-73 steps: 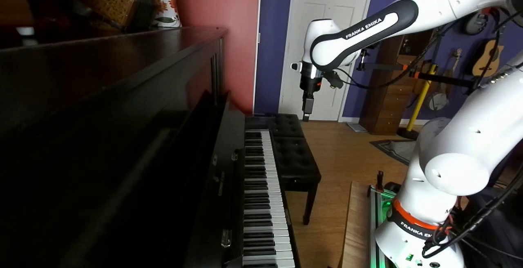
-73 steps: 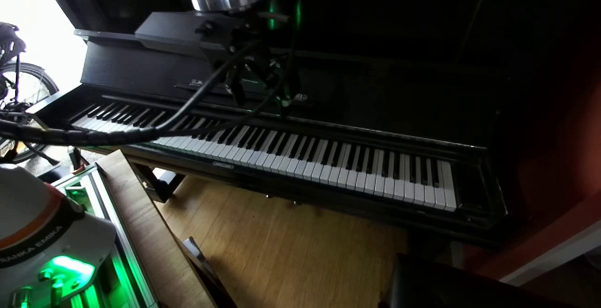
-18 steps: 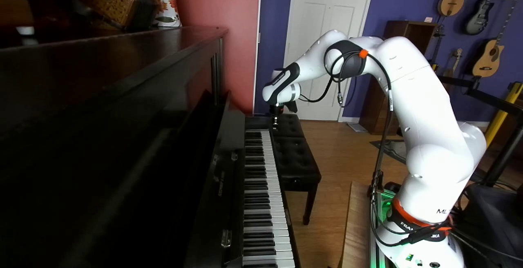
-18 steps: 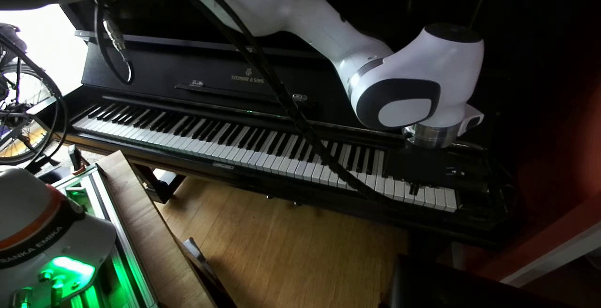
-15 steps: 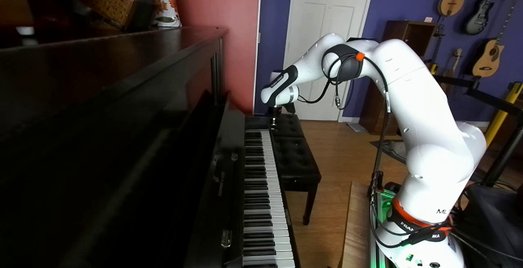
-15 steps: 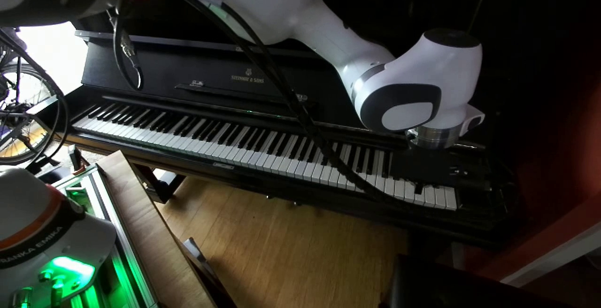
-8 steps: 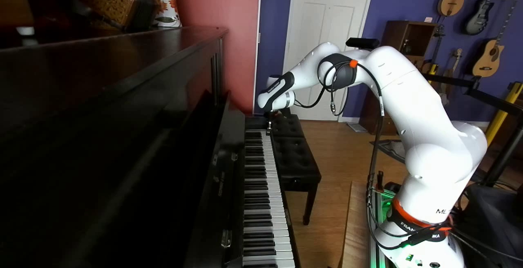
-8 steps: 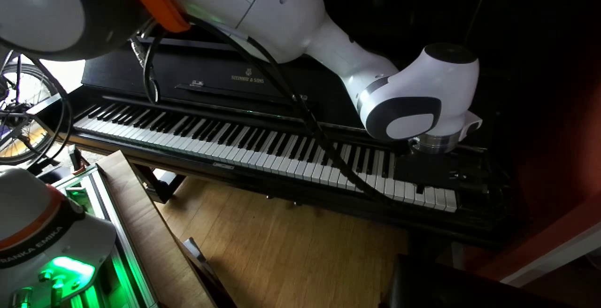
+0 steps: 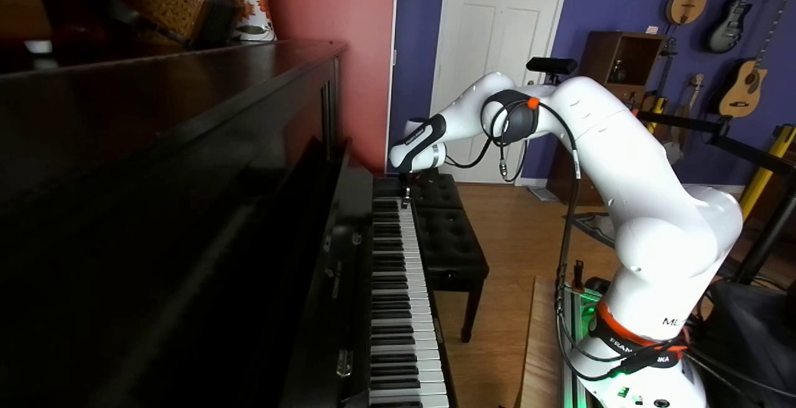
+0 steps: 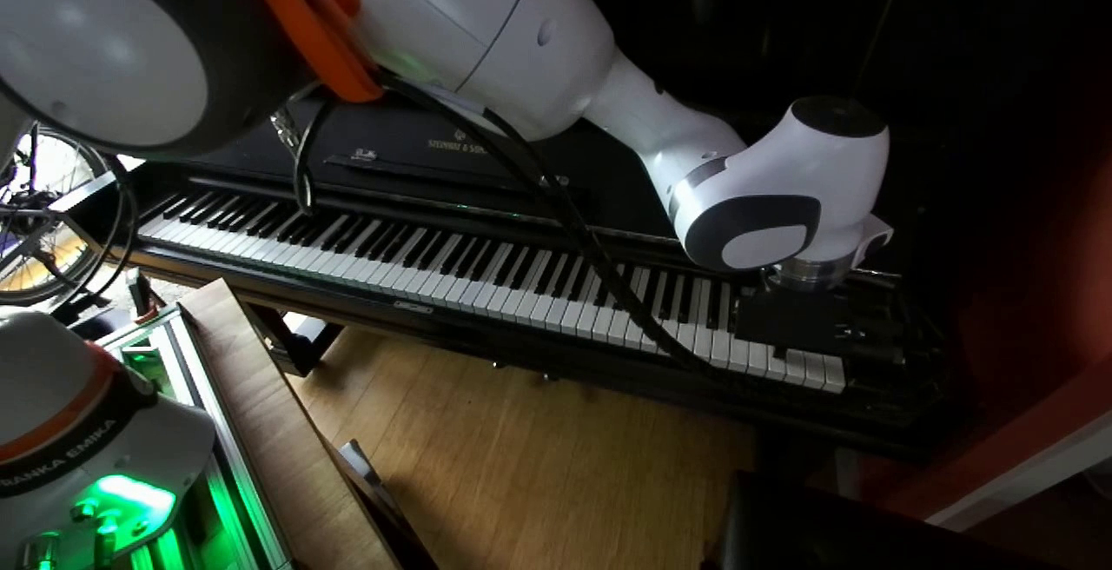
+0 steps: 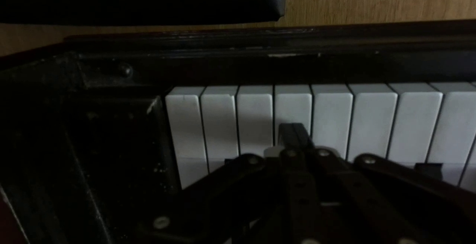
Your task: Press a white key on the far right side of the piano
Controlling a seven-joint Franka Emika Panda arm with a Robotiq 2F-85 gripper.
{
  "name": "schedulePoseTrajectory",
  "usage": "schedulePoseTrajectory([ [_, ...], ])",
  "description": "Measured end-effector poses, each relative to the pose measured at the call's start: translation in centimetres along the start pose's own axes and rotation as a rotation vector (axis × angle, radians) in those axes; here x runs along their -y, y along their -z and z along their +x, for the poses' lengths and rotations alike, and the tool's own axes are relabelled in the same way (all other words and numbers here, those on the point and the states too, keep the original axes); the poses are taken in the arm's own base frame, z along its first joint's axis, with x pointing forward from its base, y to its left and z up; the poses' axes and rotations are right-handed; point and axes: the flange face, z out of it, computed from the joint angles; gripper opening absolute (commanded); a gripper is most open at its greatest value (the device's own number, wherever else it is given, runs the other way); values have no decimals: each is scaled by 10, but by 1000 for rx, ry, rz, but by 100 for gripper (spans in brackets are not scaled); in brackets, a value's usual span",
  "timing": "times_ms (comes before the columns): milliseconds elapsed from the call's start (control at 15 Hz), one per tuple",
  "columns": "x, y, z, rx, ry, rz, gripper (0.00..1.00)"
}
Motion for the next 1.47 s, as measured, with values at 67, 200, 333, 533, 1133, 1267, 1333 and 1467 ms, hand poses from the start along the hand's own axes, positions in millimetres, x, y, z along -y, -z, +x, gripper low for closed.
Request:
schedulePoseTrajectory([
  [67, 0, -1, 0, -2, 0, 1, 0],
  [200, -1, -4, 0, -4, 2, 4, 0],
  [333, -1, -5, 0, -8, 7, 9, 0],
  [533, -2, -7, -1, -10, 11, 14, 0],
  [1133, -2, -11, -1, -1, 23, 37, 0],
  [1267, -3, -11, -1, -1, 24, 38, 0],
  [1333, -3, -11, -1, -1, 24, 38, 0],
  [1467, -3, -11, -1, -1, 24, 37, 0],
])
